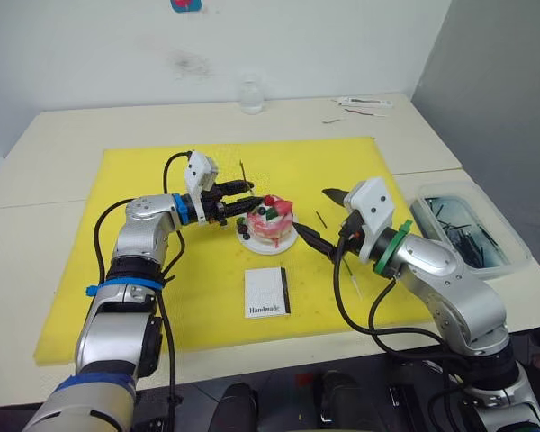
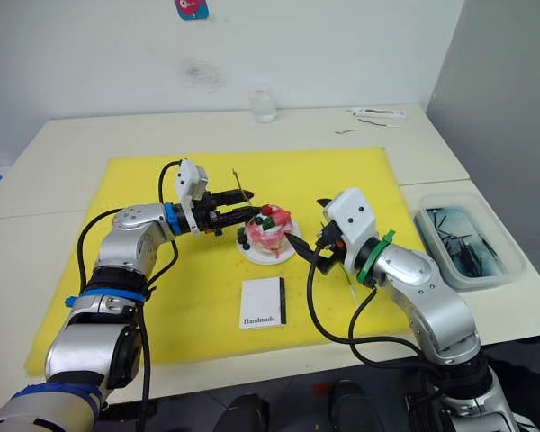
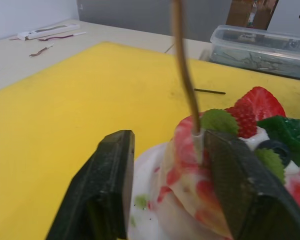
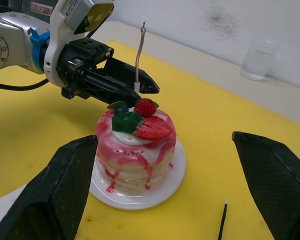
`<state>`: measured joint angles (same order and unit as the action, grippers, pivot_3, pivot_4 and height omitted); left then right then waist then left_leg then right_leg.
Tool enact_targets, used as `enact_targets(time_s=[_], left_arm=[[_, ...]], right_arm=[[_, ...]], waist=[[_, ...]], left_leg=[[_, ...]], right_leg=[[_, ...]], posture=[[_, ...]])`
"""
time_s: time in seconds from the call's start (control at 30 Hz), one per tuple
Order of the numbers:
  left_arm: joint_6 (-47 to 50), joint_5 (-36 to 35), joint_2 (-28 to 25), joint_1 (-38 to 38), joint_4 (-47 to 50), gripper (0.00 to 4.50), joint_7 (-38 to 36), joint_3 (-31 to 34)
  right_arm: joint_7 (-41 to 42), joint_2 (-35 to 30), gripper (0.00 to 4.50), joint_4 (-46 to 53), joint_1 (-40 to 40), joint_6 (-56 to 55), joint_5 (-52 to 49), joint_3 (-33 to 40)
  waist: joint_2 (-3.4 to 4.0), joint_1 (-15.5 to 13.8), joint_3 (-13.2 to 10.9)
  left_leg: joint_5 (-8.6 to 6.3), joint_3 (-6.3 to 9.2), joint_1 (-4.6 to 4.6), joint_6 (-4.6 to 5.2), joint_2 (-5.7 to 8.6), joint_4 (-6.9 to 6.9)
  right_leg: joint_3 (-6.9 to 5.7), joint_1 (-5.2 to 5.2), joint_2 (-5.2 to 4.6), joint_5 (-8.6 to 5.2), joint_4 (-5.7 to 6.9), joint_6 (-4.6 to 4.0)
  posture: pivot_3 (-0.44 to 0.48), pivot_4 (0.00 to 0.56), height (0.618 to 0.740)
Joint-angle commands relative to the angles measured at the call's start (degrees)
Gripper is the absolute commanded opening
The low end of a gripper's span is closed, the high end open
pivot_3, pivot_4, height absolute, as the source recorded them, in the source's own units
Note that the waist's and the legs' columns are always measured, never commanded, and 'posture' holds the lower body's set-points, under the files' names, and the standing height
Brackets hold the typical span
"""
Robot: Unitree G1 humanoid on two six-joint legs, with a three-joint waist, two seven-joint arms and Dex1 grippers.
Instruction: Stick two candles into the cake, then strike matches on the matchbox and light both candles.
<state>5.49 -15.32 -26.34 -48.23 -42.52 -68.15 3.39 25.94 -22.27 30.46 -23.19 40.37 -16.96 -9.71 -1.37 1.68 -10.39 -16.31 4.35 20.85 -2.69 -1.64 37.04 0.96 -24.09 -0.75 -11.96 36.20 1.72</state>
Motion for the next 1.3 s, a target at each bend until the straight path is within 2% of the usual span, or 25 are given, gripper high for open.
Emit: enact_targets(time_s=[0.03,0.07,0.1,0.63,0.83,1.2,1.3], left_arm=[[1.09,-0.59,-0.24,-0.17,1.4,3.86,-0.94,0.08],[1.28,-0.64,-0.33,-0.04,1.75,4.26,-1.04,0.14],[1.49,-0.75,-0.46,0.02,2.05,4.47,-1.07,0.29],[-0.27,0.95,-3.25,1.43,3.41,4.47,1.82,1.06],[0.75,-0.43,-4.15,2.51,5.29,4.47,2.14,2.07],[9.78,-5.25,-10.46,10.99,21.47,4.47,2.23,5.1],[13.53,-7.3,-13.07,15.84,29.44,4.47,1.45,5.82]], right_arm=[[-0.14,0.16,4.5,0.52,-0.88,-1.57,0.21,1.34],[-0.17,0.17,4.5,0.46,-0.91,-1.66,0.24,1.36],[-0.19,0.2,4.5,0.31,-0.96,-1.79,0.27,1.39],[-0.49,0.83,4.5,-1.29,-1.66,-3.24,0.38,1.72],[-0.54,1.04,4.5,-1.34,-1.62,-3.9,0.38,2.11],[1.95,-1.87,4.5,1.72,1.27,-1.97,-2.59,5.69],[3.48,-4.69,4.5,4.12,5.13,-0.36,-4.18,7.11]], waist=[[0.0,0.0,0.0],[0.0,0.0,0.0],[0.0,0.0,0.0],[0.0,0.07,0.0],[0.0,0.07,0.0],[0.01,0.15,-0.01],[0.01,0.07,-0.01]], left_leg=[[0.0,0.0,0.0,0.0,0.0,0.0],[0.0,0.0,0.0,0.0,0.0,0.0],[0.0,0.0,0.0,0.0,0.0,0.0],[0.0,0.0,0.0,0.0,0.0,0.0],[0.0,0.0,0.0,0.0,0.0,0.0],[0.0,0.0,-0.01,0.0,-0.02,0.0],[0.0,0.0,-0.02,0.0,-0.02,0.0]], right_leg=[[0.0,0.0,0.0,0.0,0.0,0.0],[0.0,0.0,0.0,0.0,0.0,0.0],[0.01,0.0,0.0,0.0,0.0,0.0],[0.01,-0.03,0.01,0.0,0.04,-0.01],[0.02,-0.03,0.01,0.0,0.04,-0.01],[0.02,-0.06,0.01,-0.01,0.11,-0.02],[0.02,-0.05,0.0,-0.02,0.11,-0.02]], posture=[[0.0,0.15,0.74],[0.0,0.15,0.74],[0.0,0.15,0.74],[0.0,0.15,0.74],[0.0,0.15,0.74],[0.0,0.15,0.74],[0.0,0.15,0.74]])
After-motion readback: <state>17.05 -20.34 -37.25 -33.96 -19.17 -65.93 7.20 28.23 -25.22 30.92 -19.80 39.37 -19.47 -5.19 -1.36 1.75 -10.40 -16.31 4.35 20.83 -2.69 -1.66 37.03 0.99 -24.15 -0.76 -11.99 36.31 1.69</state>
